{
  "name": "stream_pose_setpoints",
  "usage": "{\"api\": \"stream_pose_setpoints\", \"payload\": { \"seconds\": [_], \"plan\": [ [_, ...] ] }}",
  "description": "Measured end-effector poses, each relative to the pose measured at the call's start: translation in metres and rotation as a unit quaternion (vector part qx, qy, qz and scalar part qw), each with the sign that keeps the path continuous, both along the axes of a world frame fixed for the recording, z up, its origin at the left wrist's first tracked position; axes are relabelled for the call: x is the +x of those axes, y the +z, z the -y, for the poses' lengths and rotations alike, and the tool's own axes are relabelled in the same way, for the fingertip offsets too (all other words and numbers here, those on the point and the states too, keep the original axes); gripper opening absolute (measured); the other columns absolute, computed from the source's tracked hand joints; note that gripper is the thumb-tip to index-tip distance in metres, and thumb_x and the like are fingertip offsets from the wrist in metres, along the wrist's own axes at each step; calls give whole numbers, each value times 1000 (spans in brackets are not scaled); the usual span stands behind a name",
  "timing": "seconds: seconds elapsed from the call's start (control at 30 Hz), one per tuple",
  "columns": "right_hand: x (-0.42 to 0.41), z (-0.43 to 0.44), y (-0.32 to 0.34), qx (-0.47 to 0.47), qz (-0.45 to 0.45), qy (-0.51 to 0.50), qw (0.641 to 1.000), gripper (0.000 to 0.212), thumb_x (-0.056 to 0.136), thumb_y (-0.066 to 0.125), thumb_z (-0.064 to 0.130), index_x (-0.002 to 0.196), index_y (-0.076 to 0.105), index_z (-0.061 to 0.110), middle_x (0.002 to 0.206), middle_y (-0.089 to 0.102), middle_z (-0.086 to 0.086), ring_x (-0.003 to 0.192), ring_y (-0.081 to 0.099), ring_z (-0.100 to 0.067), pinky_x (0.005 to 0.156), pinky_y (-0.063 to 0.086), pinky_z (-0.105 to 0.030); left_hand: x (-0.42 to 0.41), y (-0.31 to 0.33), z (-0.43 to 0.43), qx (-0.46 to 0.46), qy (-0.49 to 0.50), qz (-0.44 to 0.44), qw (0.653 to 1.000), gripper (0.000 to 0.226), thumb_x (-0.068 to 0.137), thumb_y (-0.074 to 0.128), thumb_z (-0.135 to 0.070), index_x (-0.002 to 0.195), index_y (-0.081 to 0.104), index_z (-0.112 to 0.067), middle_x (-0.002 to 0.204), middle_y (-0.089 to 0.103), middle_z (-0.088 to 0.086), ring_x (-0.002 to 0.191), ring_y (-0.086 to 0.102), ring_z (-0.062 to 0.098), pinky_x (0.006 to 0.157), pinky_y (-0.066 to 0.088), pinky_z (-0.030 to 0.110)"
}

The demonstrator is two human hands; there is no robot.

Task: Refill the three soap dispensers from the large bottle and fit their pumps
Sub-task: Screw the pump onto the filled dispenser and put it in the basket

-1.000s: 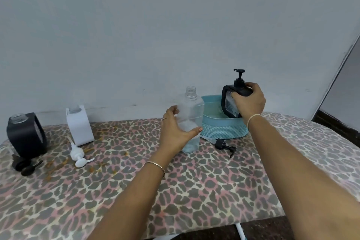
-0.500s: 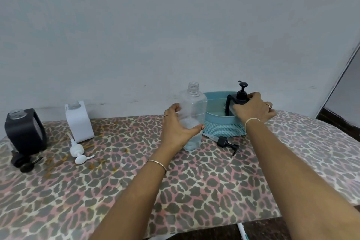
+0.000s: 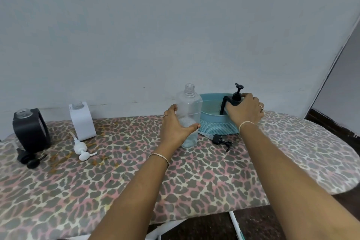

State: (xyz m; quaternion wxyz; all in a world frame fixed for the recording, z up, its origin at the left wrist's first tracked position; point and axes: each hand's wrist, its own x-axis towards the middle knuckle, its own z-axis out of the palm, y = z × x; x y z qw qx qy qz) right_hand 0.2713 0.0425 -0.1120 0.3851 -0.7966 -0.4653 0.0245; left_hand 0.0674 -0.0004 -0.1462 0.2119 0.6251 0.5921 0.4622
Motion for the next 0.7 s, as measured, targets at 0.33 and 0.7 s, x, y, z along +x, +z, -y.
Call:
{"api": "stream_pose_setpoints", "payload": {
  "seconds": [0.33, 0.7],
  "plan": [
    [-64, 79, -22, 158, -26, 145, 976, 17, 89, 59, 35, 95, 53, 19, 94, 56, 5, 82, 56, -14, 67, 44, -29, -16, 12, 39, -10, 19, -37, 999, 93, 74, 81, -35, 146, 28, -9, 148, 36, 11, 137, 33, 25, 110, 30, 35],
    [-157, 131, -30, 82, 42, 308, 947, 10, 88, 58, 32, 85, 54, 23, 74, 57, 12, 68, 53, -9, 58, 36, -24, -102, 12, 94, 11, 131, -23, 991, 56, 86, 69, -21, 135, 43, -13, 133, 51, 1, 123, 48, 17, 102, 40, 29]
  ]
}}
